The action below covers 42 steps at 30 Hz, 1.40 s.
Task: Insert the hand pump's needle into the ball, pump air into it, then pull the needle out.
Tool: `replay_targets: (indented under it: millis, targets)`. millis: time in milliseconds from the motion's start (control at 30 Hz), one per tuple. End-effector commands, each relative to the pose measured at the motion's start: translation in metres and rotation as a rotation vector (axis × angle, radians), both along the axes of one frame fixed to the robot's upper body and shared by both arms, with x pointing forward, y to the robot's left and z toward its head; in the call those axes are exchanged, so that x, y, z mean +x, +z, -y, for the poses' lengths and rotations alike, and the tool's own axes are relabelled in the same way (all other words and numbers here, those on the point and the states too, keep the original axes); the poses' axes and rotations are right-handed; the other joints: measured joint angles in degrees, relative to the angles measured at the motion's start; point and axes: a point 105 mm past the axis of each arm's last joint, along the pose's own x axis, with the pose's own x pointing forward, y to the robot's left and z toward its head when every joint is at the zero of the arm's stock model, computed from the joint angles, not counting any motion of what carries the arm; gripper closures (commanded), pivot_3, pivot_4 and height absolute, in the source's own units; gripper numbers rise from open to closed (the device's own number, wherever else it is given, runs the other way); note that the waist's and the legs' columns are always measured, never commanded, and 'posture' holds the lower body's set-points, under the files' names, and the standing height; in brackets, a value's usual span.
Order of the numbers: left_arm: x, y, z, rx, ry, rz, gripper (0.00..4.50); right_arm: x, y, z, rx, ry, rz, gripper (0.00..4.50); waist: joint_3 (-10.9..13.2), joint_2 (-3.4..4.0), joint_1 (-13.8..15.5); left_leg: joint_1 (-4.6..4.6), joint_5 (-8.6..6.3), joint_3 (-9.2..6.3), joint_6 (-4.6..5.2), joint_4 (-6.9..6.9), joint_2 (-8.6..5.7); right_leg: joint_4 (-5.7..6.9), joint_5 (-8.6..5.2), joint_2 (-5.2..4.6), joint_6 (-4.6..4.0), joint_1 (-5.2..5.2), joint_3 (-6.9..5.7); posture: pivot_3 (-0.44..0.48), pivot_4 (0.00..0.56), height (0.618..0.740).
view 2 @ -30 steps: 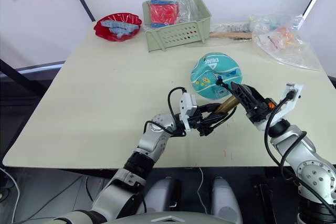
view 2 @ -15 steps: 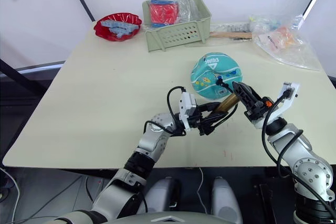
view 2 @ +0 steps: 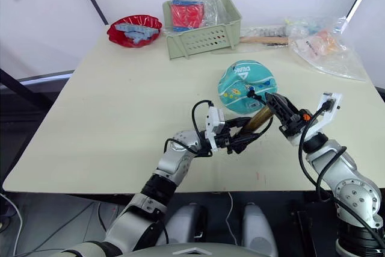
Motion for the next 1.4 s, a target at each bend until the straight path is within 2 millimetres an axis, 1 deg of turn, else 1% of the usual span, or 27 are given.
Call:
replay_targets:
  millis: [33,67,100,233,400,567,633,733,933,1000,1100,1233,1400]
  targets:
    - [-0.002,0.007,-0.001,-0.009,-0.023,0.024,0.21,-0.007,0.021,-0.004,-0.05,0.019,0.107,2.78,0.0,0.0,0.01,0.0,0.0,-0.02,0.0,0.0,0.0,0.0,0.0,0.0,0.0,0.0,-0.01,0.0,0.15,0.738]
    - [-0.002,0.009,-0.003,-0.002,-0.035,0.031,0.09,-0.008,0.022,-0.005,-0.078,0.024,0.122,2.78,0.0,0.0,0.01,-0.01,0.0,-0.02,0.0,0.0,0.0,0.0,0.0,0.0,0.0,0.0,-0.02,0.0,0.15,0.738]
    - [-0.003,0.009,-0.004,0.003,-0.044,0.035,0.09,-0.008,0.023,-0.005,-0.096,0.027,0.132,2.78,0.0,0.0,0.01,-0.01,0.0,-0.02,0.0,0.0,0.0,0.0,0.0,0.0,0.0,0.0,-0.02,0.0,0.15,0.738]
    - [-0.007,0.014,-0.011,0.045,-0.094,0.073,0.09,-0.015,0.022,-0.012,-0.29,0.089,0.201,2.78,0.0,0.0,0.02,-0.01,0.0,-0.01,0.0,0.0,-0.01,-0.01,0.0,0.0,0.0,0.0,-0.02,0.0,0.15,0.738]
    - [-0.008,0.014,-0.02,0.111,-0.141,0.097,0.09,-0.019,0.024,-0.018,-0.425,0.154,0.276,2.78,0.0,0.0,0.0,-0.01,0.0,-0.05,0.0,0.0,0.0,-0.01,0.0,0.0,-0.01,0.0,-0.06,0.0,0.15,0.738]
    - [-0.01,0.003,-0.027,0.191,-0.185,0.1,0.09,-0.022,0.018,-0.021,-0.582,0.217,0.341,2.78,0.0,0.0,0.03,-0.01,0.0,-0.05,0.0,0.0,0.0,-0.01,-0.01,0.0,-0.01,0.0,-0.06,0.0,0.15,0.738]
    - [-0.011,-0.001,-0.027,0.211,-0.204,0.093,0.09,-0.022,0.013,-0.022,-0.638,0.238,0.36,2.78,0.0,0.0,0.04,-0.01,0.0,-0.05,0.0,0.0,-0.01,-0.02,-0.01,0.0,-0.01,0.0,-0.07,0.0,0.15,0.738]
    - [-0.015,-0.008,-0.026,0.263,-0.252,0.095,0.09,-0.024,0.008,-0.023,-0.668,0.258,0.381,2.78,0.01,-0.01,0.08,-0.02,0.0,-0.05,0.0,0.0,-0.01,-0.02,-0.01,0.0,-0.01,0.0,-0.08,0.0,0.15,0.738]
    - [-0.012,-0.019,-0.019,0.323,-0.276,0.107,0.09,-0.025,-0.001,-0.018,-0.639,0.254,0.386,2.78,0.02,-0.03,0.12,-0.02,0.0,-0.06,0.0,0.01,-0.09,-0.02,0.0,0.0,-0.01,0.01,-0.08,0.0,0.15,0.738]
    - [-0.01,-0.02,-0.017,0.322,-0.273,0.099,0.09,-0.026,-0.003,-0.018,-0.636,0.261,0.394,2.78,0.02,-0.03,0.06,-0.01,0.0,-0.06,0.0,0.01,-0.09,-0.02,0.0,0.0,-0.01,0.01,-0.08,0.0,0.15,0.738]
    - [-0.005,-0.027,-0.009,0.35,-0.261,0.102,0.09,-0.03,-0.01,-0.017,-0.616,0.265,0.392,2.78,0.02,-0.04,0.15,-0.02,0.0,-0.09,-0.01,0.01,-0.09,-0.02,0.0,0.0,-0.01,0.01,-0.1,0.0,0.15,0.738]
    - [0.0,-0.027,-0.004,0.35,-0.254,0.104,0.09,-0.031,-0.016,-0.016,-0.611,0.266,0.388,2.78,0.02,-0.04,0.17,-0.03,0.0,-0.09,0.0,0.01,-0.17,-0.02,0.0,-0.01,0.0,0.01,-0.1,0.0,0.15,0.738]
    - [0.006,-0.028,-0.003,0.368,-0.245,0.109,0.09,-0.031,-0.01,-0.015,-0.585,0.246,0.41,2.78,0.02,-0.04,0.05,-0.01,0.0,-0.16,-0.01,0.01,-0.16,0.02,0.0,0.03,-0.01,0.01,-0.13,0.0,0.15,0.738]
